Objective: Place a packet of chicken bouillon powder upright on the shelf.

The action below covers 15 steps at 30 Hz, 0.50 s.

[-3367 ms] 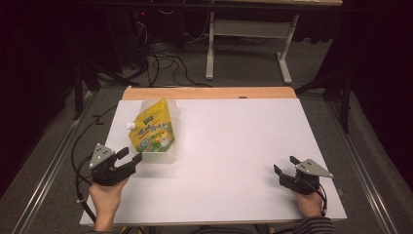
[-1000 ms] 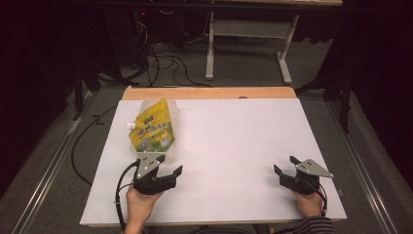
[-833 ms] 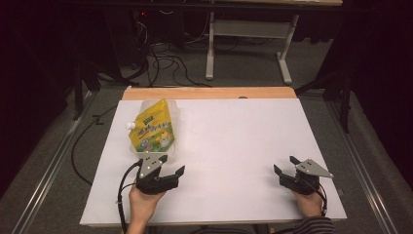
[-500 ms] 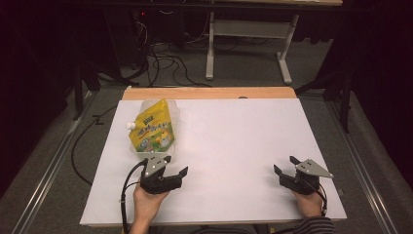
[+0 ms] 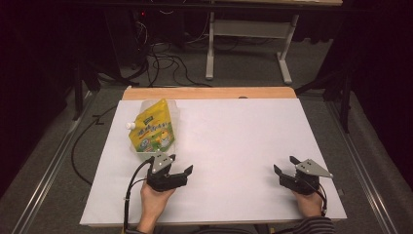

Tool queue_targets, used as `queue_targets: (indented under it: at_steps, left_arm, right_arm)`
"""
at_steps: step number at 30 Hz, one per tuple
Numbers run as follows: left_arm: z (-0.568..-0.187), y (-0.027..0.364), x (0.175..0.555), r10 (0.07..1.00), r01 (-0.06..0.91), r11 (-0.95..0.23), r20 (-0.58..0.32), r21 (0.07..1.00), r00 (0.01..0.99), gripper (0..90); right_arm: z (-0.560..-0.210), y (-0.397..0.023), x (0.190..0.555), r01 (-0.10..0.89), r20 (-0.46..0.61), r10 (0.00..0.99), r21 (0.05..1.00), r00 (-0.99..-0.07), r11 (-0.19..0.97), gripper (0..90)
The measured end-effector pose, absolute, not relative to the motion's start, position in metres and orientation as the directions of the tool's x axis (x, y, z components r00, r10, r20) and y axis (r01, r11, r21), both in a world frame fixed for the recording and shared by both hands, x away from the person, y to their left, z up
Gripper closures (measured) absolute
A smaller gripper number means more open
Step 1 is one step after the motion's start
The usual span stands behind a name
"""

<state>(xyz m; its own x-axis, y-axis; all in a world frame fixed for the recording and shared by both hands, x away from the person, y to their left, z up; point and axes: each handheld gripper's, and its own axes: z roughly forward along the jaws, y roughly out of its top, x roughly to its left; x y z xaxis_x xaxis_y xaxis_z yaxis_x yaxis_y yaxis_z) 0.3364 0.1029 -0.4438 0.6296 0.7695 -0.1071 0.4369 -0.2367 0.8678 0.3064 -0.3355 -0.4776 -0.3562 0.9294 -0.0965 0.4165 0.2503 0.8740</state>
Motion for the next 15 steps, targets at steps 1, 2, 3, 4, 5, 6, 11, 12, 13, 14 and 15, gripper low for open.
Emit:
queue_targets:
  at_steps: [1, 2, 3, 4, 5, 6, 11, 12, 13, 14, 15]
  left_arm:
    - [-0.4447, 0.1017, 0.3369, 0.769, 0.438, -0.240, -0.106, 0.867, 0.631, 25.3]
    - [-0.4456, 0.1006, 0.3374, 0.767, 0.437, -0.243, -0.103, 0.866, 0.633, 25.3]
    - [-0.4464, 0.0998, 0.3379, 0.766, 0.435, -0.247, -0.100, 0.866, 0.634, 25.3]
    - [-0.4464, 0.0998, 0.3379, 0.766, 0.435, -0.247, -0.100, 0.866, 0.634, 25.3]
    - [-0.4481, 0.0980, 0.3389, 0.766, 0.437, -0.248, -0.101, 0.865, 0.634, 25.4]
    - [-0.4487, 0.0972, 0.3395, 0.765, 0.438, -0.247, -0.104, 0.864, 0.636, 25.4]
    - [-0.4513, 0.0941, 0.3423, 0.762, 0.435, -0.244, -0.106, 0.867, 0.639, 26.9]
    - [-0.4520, 0.0934, 0.3431, 0.762, 0.435, -0.243, -0.107, 0.867, 0.639, 26.9]
    - [-0.4524, 0.0932, 0.3437, 0.761, 0.435, -0.245, -0.107, 0.867, 0.640, 26.9]
    - [-0.4524, 0.0932, 0.3437, 0.761, 0.435, -0.245, -0.107, 0.867, 0.640, 27.0]
    - [-0.4540, 0.0917, 0.3452, 0.762, 0.434, -0.241, -0.107, 0.868, 0.638, 27.0]
  right_arm:
    - [-0.4776, -0.3357, 0.3067, 0.415, -0.099, 0.928, 0.874, -0.358, 0.254, 29.9]
    - [-0.4775, -0.3357, 0.3069, 0.417, -0.101, 0.928, 0.872, -0.359, 0.256, 29.9]
    - [-0.4775, -0.3357, 0.3068, 0.415, -0.103, 0.927, 0.872, -0.361, 0.259, 29.9]
    - [-0.4776, -0.3355, 0.3066, 0.414, -0.102, 0.928, 0.873, -0.360, 0.256, 29.9]
    - [-0.4776, -0.3356, 0.3067, 0.413, -0.103, 0.927, 0.874, -0.361, 0.258, 29.9]
    - [-0.4776, -0.3355, 0.3067, 0.414, -0.099, 0.928, 0.874, -0.359, 0.254, 29.9]
    - [-0.4776, -0.3354, 0.3071, 0.419, -0.097, 0.929, 0.872, -0.358, 0.252, 30.0]
    - [-0.4776, -0.3355, 0.3072, 0.421, -0.096, 0.929, 0.872, -0.356, 0.251, 29.9]
    - [-0.4776, -0.3355, 0.3072, 0.421, -0.095, 0.929, 0.872, -0.357, 0.251, 30.0]
    - [-0.4776, -0.3355, 0.3071, 0.420, -0.096, 0.929, 0.872, -0.357, 0.251, 30.0]
    - [-0.4776, -0.3355, 0.3071, 0.419, -0.097, 0.929, 0.872, -0.357, 0.252, 30.0]
